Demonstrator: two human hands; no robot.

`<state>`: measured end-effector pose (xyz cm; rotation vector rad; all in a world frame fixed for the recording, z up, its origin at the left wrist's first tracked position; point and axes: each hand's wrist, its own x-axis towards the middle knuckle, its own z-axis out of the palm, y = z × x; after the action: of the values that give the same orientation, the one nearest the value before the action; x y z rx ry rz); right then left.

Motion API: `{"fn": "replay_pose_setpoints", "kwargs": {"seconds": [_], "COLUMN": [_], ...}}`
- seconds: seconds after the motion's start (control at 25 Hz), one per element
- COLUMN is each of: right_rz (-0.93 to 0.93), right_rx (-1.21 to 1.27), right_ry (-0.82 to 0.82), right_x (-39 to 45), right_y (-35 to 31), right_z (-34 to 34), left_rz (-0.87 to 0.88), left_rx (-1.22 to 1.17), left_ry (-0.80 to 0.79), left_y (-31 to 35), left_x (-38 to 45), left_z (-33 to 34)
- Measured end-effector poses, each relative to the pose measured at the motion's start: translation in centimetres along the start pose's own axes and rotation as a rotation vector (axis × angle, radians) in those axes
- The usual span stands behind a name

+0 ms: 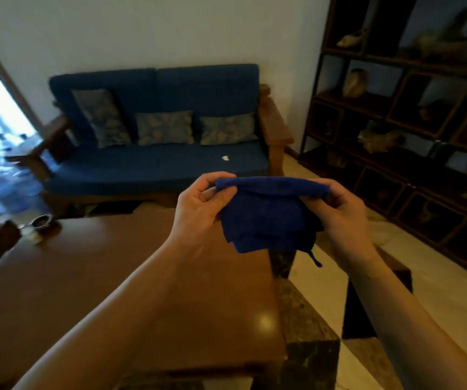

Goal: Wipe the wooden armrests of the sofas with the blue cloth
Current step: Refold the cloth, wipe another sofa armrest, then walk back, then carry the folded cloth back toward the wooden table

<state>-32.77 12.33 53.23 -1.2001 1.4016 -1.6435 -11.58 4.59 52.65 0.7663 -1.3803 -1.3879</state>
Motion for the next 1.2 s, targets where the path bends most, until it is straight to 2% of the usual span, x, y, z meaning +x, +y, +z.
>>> {"fn": "replay_pose_setpoints", "kwargs": {"seconds": [0.12,0.32,0.64,0.76,0.92,1.2], "right_rz": [0.026,0.044,0.111,0.185,0.375,0.745], "right_rx": [0.054,0.067,0.005,-0.037,-0.096,-0.154], "right_ry": [-0.086,-0.141,-0.16,-0.141,-0.126,-0.113], "right_x": [1.2,2.2,1.7,0.5,-2.6,-9.5], "right_y": [1.0,1.8,6.5,10.7,18.2,32.6], "right_z": [1.7,4.0,5.5,5.5,5.0,4.2], "left_rz": [0.009,0.025,-0.09,-0.191,-0.385,-0.714], "left_rx": [0.059,0.086,0.103,0.096,0.089,0.095], "left_ry": [0.107,0.158,0.208,0.215,0.252,0.343], "left_y": [0.0,-0.1,-4.6,-8.5,-15.6,-31.7], "left_x": [-0.4,-0.4,-1.4,-2.7,-5.5,-12.2], "left_z": [-1.5,-3.8,-5.6,-6.1,-6.5,-8.1]}}
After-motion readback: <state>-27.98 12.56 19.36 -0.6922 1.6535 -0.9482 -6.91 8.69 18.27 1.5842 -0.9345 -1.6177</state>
